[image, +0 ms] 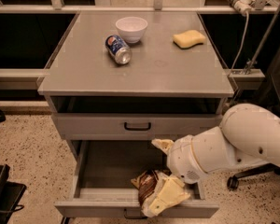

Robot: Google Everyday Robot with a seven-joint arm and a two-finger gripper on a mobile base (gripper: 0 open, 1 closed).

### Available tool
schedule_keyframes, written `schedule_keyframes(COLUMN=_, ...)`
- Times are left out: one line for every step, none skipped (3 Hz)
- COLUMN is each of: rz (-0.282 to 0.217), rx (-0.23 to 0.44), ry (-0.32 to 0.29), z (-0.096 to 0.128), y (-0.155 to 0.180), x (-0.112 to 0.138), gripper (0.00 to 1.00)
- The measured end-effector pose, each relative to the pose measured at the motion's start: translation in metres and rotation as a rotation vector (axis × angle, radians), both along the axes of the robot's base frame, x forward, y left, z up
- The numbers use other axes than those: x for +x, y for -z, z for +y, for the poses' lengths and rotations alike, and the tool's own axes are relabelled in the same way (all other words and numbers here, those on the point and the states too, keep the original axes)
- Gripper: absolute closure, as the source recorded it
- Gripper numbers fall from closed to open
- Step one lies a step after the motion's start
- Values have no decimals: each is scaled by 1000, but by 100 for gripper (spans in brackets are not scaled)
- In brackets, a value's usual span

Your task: Pick brown chip bag from middle drawer and place on counter

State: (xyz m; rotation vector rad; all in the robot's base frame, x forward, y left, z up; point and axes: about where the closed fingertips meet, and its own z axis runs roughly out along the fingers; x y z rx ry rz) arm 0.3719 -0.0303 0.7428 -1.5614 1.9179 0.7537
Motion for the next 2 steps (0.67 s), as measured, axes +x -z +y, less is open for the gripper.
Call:
schedule_keyframes(rz=67, rx=16, ry=54, z=-21, y=53, x=-6, gripper=0)
schedule_keyframes(rz=192, rx=15, ry=133, z=-65, y=148, x=-29, gripper=0)
